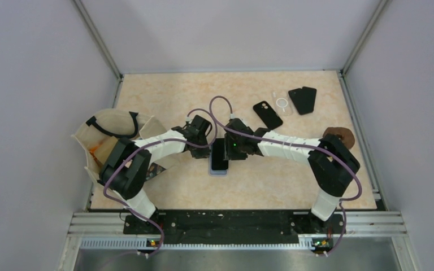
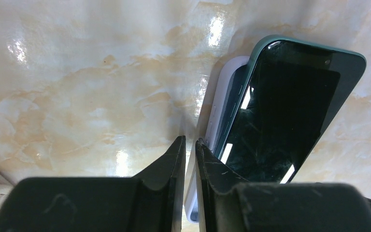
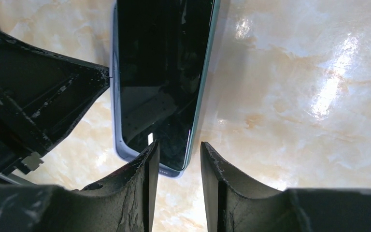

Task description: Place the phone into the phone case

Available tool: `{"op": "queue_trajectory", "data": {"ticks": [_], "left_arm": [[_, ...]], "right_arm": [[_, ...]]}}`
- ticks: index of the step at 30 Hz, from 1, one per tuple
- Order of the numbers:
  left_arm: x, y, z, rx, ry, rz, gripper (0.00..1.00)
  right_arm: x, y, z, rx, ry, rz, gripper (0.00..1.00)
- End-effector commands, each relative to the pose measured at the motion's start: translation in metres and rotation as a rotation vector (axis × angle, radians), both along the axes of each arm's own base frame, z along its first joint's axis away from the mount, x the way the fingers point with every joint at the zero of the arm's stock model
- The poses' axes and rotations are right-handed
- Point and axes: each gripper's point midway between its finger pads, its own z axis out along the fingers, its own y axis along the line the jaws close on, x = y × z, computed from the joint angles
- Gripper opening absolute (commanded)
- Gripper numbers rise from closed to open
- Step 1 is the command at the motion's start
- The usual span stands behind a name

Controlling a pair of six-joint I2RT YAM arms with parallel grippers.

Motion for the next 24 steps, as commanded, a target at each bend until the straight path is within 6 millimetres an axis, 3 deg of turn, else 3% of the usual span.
{"op": "queue_trajectory", "data": {"ticks": [1, 10, 17, 24], "left_arm": [[0.011, -0.013, 0.009, -0.039, -0.036, -0.015, 0.18], [0.009, -0.013, 0.007, -0.042, -0.034, -0.017, 0.18], [0.008, -0.014, 0.004, -0.051, -0.031, -0.019, 0.18], [0.008, -0.015, 0.005, -0.059, -0.036, -0.019, 0.19]], "right_arm": [[0.003, 0.006, -0.004, 0.006, -0.005, 0.021, 0.36], [-0.011, 0.021, -0.010, 0.011, 0.013, 0.053, 0.27], [-0.034, 0.038, -0.015, 0.040, 0.047, 0.081, 0.21], [-0.046, 0.035, -0.027, 0.060, 0.088, 0.067, 0.19]]}}
